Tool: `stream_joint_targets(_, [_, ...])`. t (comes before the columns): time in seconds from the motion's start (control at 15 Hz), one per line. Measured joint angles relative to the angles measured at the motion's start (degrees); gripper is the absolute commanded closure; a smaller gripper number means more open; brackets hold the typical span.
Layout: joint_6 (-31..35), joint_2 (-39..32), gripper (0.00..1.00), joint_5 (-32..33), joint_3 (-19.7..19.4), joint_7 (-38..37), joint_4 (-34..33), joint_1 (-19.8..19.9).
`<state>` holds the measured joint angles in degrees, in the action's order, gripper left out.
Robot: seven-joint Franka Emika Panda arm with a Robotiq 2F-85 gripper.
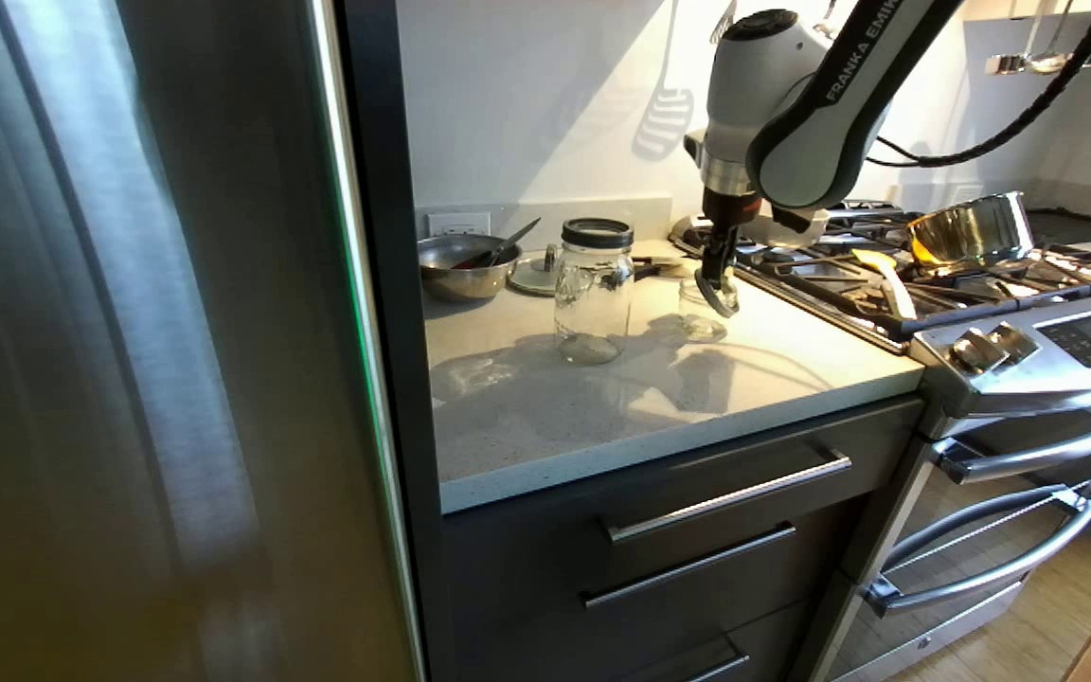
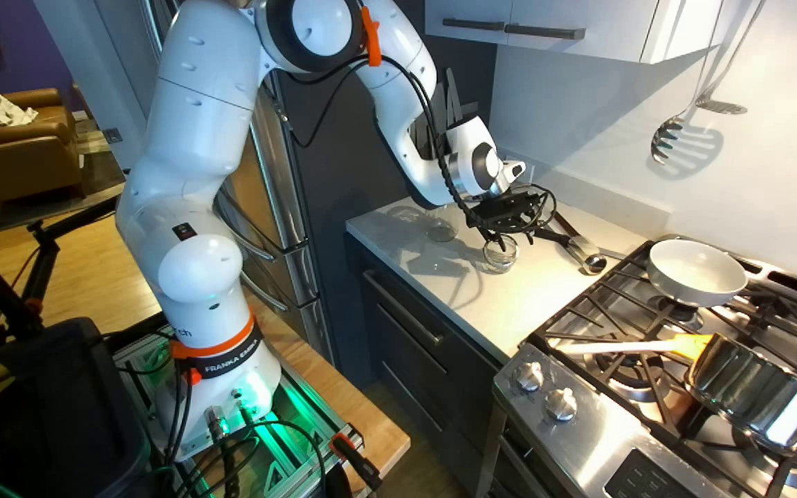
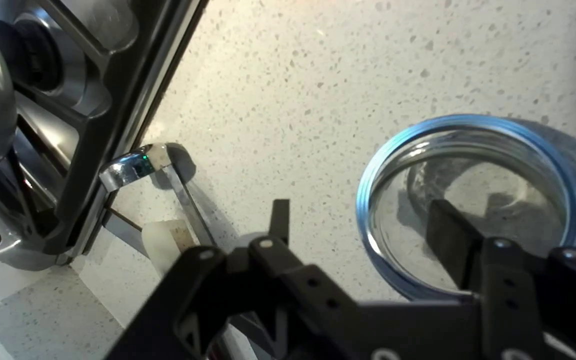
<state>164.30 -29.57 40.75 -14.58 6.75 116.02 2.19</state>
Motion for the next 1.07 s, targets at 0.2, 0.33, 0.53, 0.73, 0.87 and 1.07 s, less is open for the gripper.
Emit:
stream_joint_targets(0.2, [0.7, 0.0, 0.00, 0.0, 0.0, -0.4, 0.0, 0.0])
stream_joint_targets(0.33, [1.0, 0.0, 0.00, 0.0, 0.0, -0.9, -0.1, 0.0])
stream_joint_targets(0.53, [1.4, 0.0, 0.00, 0.0, 0.0, -1.4, -0.3, -0.1])
stream_joint_targets(0.73, [2.1, 0.0, 0.00, 0.0, 0.0, -2.2, -0.7, -0.1])
stream_joint_targets(0.87, [2.3, 0.0, 0.00, 0.0, 0.0, -2.4, -0.8, -0.2])
stream_joint_targets(1.07, [2.4, -0.4, 0.00, 0.0, 0.1, -2.5, -1.2, -0.3])
